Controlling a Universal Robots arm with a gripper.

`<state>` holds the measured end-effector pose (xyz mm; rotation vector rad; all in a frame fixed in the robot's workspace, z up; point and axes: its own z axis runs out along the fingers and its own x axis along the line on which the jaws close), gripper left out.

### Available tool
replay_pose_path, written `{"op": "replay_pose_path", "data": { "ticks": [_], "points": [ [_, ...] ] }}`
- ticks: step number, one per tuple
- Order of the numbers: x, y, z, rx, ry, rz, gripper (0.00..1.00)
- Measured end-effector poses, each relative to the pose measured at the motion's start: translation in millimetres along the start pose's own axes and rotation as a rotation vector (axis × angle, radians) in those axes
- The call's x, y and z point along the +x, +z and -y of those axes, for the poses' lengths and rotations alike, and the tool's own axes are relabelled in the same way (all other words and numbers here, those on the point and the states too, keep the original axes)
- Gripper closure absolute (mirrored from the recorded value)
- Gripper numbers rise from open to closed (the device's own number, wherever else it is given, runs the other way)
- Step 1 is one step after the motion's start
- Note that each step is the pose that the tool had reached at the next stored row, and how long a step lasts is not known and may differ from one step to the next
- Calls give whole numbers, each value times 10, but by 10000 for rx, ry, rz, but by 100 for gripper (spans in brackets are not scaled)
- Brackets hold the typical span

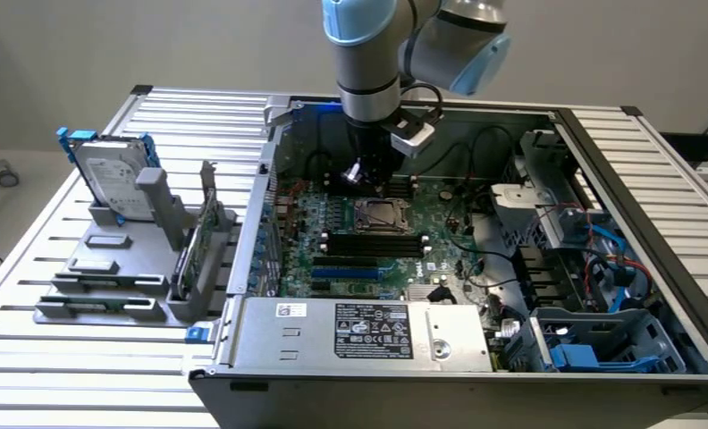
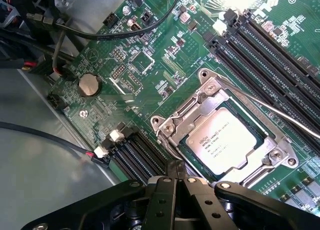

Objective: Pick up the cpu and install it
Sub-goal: 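Install the first cpu locking lever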

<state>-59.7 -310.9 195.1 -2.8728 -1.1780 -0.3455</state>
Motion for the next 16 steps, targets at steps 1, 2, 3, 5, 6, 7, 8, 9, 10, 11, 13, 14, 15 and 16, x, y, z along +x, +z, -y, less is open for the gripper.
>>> {"op": "replay_pose_path", "data": {
  "ticks": [1,2,3,5,6,7,8,9,10,11,13,14,15,16],
  "points": [
    [1,0,-1,-2,4,1,89],
    [2,1,-2,-4,7,3,89],
    [3,1,-4,-5,11,4,89],
    [6,2,-6,-8,15,6,89],
    [8,2,-8,-8,16,7,89],
    [9,3,-9,-10,17,7,89],
    [11,3,-11,-10,17,8,89],
    [12,3,-13,-11,17,9,89],
    [14,4,-15,-12,17,11,89],
    [16,4,-17,-13,17,12,89],
    [20,6,-20,-17,19,14,89],
    [22,6,-22,-18,19,15,89],
    [24,7,-24,-20,19,17,89],
    [26,7,-26,-21,19,19,89]
  ]
}}
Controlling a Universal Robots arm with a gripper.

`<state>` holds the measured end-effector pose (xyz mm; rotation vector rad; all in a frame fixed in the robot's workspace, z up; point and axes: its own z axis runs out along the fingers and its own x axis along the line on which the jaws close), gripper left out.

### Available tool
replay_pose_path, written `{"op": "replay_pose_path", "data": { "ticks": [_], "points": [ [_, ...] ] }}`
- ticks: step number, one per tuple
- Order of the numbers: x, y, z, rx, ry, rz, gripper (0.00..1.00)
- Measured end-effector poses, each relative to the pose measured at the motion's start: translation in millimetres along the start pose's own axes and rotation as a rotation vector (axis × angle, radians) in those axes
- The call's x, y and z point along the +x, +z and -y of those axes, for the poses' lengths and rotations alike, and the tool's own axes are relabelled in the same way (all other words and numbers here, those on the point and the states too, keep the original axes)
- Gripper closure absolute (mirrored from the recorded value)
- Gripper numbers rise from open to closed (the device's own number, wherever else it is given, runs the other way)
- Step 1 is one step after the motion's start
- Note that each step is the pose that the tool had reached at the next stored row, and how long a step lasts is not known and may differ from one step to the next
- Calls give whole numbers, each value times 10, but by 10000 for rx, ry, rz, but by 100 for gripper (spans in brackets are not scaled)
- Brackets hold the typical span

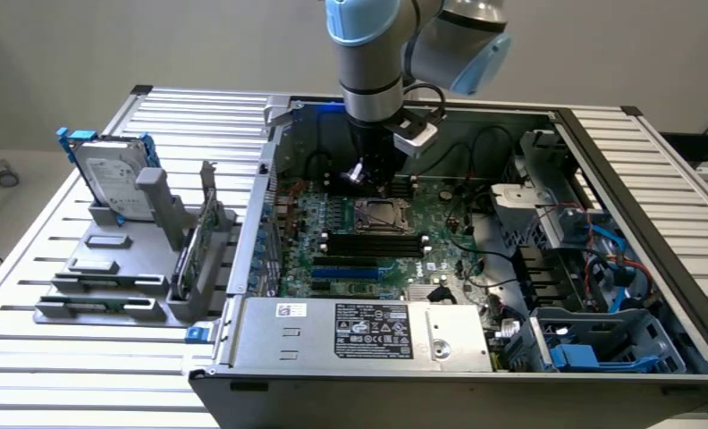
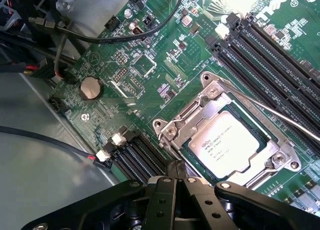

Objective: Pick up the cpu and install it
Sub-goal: 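Install the first cpu locking lever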

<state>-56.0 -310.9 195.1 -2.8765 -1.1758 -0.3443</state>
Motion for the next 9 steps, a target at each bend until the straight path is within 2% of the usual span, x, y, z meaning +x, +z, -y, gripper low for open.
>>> {"op": "replay_pose_path", "data": {
  "ticks": [9],
  "points": [
    [17,5,-17,-23,-4,22,89]
  ]
}}
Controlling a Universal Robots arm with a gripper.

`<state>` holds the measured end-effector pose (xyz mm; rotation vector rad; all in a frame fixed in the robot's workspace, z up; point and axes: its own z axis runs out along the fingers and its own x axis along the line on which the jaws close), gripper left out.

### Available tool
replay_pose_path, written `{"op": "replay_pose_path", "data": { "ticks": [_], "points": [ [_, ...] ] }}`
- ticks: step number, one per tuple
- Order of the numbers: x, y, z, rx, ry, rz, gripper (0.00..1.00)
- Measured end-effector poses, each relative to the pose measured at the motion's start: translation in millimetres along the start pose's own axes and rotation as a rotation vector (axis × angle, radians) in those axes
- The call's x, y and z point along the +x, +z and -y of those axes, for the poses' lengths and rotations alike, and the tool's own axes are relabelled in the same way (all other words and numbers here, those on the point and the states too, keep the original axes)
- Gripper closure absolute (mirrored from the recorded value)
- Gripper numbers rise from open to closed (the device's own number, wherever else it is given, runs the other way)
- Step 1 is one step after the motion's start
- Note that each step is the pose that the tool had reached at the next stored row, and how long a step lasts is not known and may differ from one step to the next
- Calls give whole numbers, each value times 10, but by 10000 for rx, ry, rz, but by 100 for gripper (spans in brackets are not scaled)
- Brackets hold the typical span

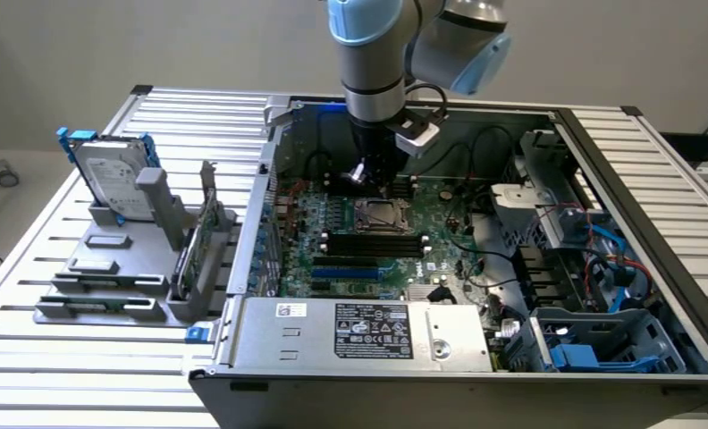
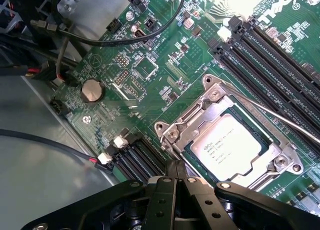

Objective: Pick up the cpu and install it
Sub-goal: 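Install the first cpu locking lever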

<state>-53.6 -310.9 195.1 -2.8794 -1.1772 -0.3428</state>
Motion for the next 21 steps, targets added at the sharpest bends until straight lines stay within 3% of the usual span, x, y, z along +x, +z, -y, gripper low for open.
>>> {"op": "replay_pose_path", "data": {
  "ticks": [21],
  "points": [
    [12,6,-13,-14,-4,16,89]
  ]
}}
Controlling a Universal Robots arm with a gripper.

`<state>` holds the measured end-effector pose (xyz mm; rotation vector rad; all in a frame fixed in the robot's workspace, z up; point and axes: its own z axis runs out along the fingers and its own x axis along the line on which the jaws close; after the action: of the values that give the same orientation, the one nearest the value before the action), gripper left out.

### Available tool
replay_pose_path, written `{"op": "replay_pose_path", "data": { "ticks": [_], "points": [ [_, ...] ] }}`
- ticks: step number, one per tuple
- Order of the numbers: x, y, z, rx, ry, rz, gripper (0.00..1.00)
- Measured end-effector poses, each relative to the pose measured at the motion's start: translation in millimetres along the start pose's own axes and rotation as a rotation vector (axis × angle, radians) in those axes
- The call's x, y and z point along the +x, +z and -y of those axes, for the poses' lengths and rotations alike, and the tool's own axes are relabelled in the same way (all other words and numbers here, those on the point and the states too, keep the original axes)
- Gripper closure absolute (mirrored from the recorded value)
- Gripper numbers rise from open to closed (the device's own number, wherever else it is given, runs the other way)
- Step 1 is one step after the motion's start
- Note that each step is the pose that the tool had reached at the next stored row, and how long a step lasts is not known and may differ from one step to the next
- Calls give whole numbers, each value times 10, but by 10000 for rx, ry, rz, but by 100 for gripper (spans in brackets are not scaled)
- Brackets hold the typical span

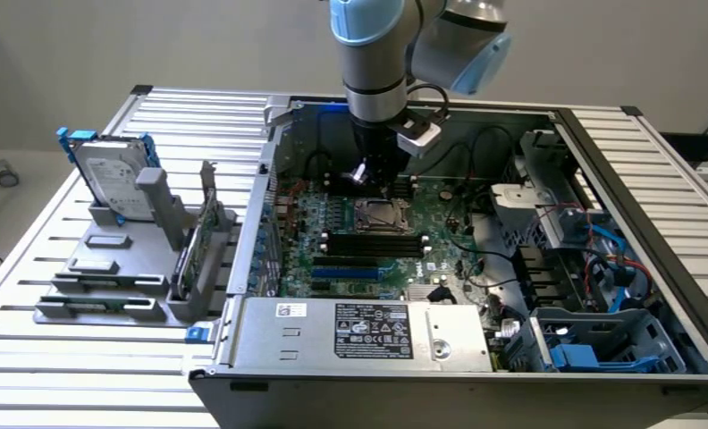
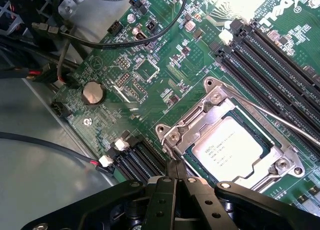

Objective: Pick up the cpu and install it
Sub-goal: 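Install the first cpu locking lever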

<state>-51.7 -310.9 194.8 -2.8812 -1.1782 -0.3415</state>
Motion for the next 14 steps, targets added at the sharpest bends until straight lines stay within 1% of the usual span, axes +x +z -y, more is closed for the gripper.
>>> {"op": "replay_pose_path", "data": {
  "ticks": [6,14],
  "points": [
    [-3,16,0,0,0,1,89],
    [0,9,-1,2,0,-5,89]
  ]
}}
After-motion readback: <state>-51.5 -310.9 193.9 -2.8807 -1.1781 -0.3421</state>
